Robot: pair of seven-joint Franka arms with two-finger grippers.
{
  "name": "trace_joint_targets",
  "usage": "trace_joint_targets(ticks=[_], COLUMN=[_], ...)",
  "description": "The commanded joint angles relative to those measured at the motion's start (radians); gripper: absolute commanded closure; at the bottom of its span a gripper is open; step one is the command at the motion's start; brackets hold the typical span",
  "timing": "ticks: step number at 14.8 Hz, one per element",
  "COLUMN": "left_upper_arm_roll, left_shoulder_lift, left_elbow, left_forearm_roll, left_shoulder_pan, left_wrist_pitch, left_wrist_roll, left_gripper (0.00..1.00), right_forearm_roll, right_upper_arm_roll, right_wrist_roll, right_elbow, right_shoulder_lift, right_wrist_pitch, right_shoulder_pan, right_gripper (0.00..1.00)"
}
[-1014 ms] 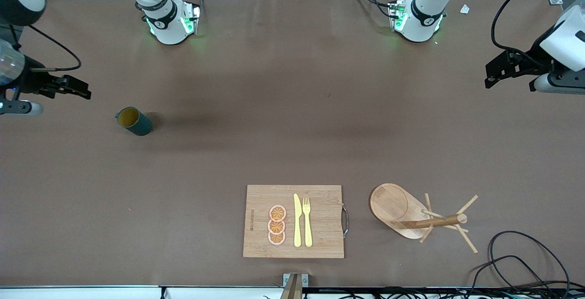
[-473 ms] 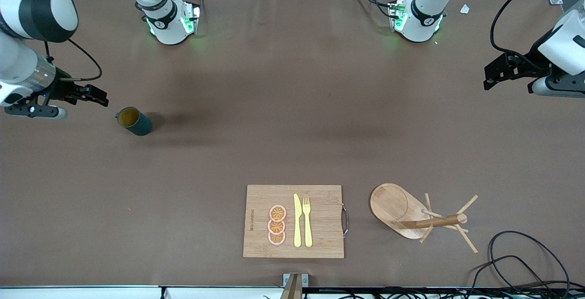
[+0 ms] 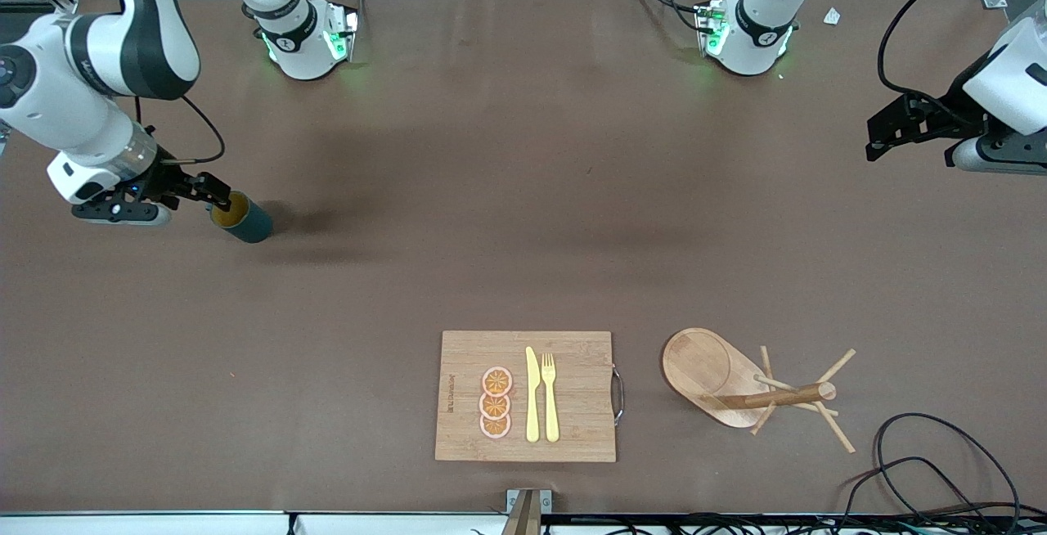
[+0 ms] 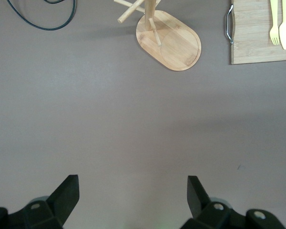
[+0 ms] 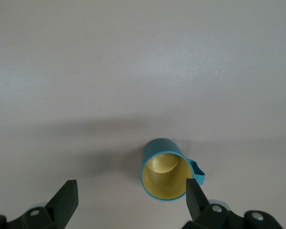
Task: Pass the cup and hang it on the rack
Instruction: 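Reach the right gripper down over the teal mug rim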
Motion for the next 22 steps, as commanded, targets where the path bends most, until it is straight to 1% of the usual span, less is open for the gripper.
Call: trace_joint_targets(ticks=[1, 4, 7, 9, 11, 16, 18, 22], left_upper_arm_roll=[-0.002, -0.004, -0.018, -0.018, -0.018, -0.018, -0.018, -0.018], left_shoulder_lift=[0.005, 0.005, 0.005, 0.005, 0.005, 0.005, 0.005, 0.005], left_elbow=[0.019, 0.021, 0.019, 0.019, 0.018, 0.018, 0.018, 0.018], left_forearm_roll=[0.019, 0.019, 0.019, 0.019, 0.019, 0.019, 0.019, 0.017], left_shoulder_pan=[-0.004, -0.004, -0.007, -0.007, -0.004, -0.002, -0.002, -0.002], left_wrist_pitch=[-0.014, -0.014, -0.014, -0.014, -0.014, -0.014, -0.014, -0.014], left_wrist_roll=[-0.002, -0.002, -0.004, -0.002, -0.002, -0.001, 0.001, -0.002], left_gripper=[0.0, 0.0, 0.0, 0.0, 0.0, 0.0, 0.0, 0.0], right_forearm_roll=[0.013, 0.048, 0.05, 0.05, 0.05, 0.053, 0.053, 0.056], right_upper_arm_roll=[-0.001, -0.001, -0.001, -0.001, -0.001, 0.001, 0.001, 0.001], right_wrist_roll=[0.005, 0.005, 0.007, 0.007, 0.007, 0.007, 0.01, 0.01], right_elbow=[-0.058, -0.064, -0.073, -0.105, -0.148, -0.228, -0.251, -0.252], right_shoulder_lift=[0.002, 0.042, 0.065, 0.065, 0.082, 0.091, 0.091, 0.102], right_wrist_pitch=[0.052, 0.058, 0.08, 0.126, 0.201, 0.311, 0.334, 0.354], right_shoulder_pan=[-0.015, -0.021, -0.02, -0.015, -0.015, -0.015, -0.013, 0.013], right_gripper=[0.0, 0.0, 0.0, 0.0, 0.0, 0.0, 0.0, 0.0])
